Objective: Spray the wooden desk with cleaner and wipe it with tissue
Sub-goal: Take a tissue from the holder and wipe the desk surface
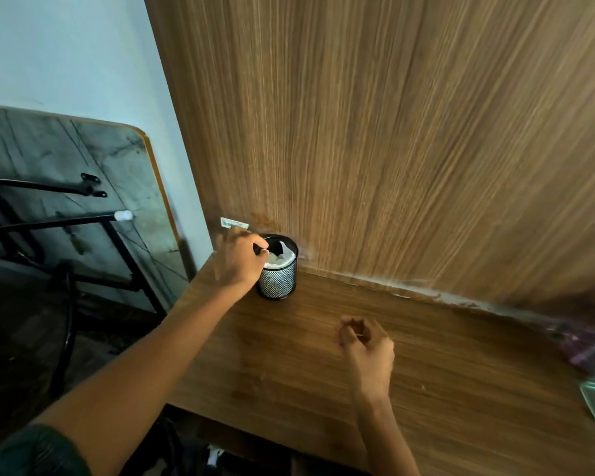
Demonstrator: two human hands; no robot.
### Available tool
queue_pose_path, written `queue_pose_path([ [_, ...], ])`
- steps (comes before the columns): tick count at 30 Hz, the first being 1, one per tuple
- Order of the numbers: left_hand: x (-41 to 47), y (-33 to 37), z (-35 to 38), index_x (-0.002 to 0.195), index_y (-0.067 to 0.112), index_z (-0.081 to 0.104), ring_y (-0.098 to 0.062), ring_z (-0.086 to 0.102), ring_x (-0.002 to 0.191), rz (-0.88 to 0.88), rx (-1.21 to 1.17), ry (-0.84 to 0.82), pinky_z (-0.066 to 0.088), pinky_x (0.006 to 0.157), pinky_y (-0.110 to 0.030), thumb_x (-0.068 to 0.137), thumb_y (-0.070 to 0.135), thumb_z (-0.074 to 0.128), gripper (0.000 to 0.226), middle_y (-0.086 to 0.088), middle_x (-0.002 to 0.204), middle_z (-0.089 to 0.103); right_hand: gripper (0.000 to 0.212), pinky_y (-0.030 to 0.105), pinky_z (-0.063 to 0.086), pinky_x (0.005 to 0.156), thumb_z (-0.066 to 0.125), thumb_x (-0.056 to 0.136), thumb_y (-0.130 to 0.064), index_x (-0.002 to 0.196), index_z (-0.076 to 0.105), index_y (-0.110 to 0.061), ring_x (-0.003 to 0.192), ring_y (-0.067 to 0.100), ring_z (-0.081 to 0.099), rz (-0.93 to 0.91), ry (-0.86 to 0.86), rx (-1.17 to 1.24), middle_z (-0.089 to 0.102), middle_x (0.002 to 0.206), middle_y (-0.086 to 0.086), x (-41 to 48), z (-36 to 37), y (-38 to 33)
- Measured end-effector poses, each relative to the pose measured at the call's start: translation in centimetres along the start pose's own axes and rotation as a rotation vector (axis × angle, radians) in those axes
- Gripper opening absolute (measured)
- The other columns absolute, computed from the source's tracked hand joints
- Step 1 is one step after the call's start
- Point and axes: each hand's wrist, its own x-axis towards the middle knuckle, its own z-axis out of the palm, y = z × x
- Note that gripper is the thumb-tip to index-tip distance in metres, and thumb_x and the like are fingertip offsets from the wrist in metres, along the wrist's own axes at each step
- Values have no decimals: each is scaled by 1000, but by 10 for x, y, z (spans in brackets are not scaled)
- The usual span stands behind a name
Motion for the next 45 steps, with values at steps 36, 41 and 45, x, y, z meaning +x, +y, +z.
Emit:
queue_pose_path([
  [36, 33, 29, 7, 111, 9, 59, -27, 56, 115, 93, 760, -254, 38, 96, -38, 90, 13, 47, 25, -9, 118, 64, 15, 24, 48, 58, 55, 85, -1, 78, 64, -10, 62, 14, 63, 172, -108, 177, 68, 70, 5, -8, 10, 9],
  [41, 34, 23, -16, 106, 11, 65, -33, 58, 109, 12, 359, -278, 46, 93, -44, 89, 11, 43, 27, -13, 115, 65, 20, 24, 46, 56, 55, 86, -2, 74, 63, -15, 60, 13, 63, 189, -119, 156, 67, 69, 2, -6, 10, 12],
  [45, 27, 22, -46, 98, 13, 66, -30, 59, 107, 9, 16, -140, 49, 90, -43, 90, 13, 47, 21, -8, 114, 66, 16, 26, 48, 59, 55, 86, -2, 77, 64, -12, 62, 15, 62, 200, -118, 172, 68, 70, 5, -6, 6, 10],
])
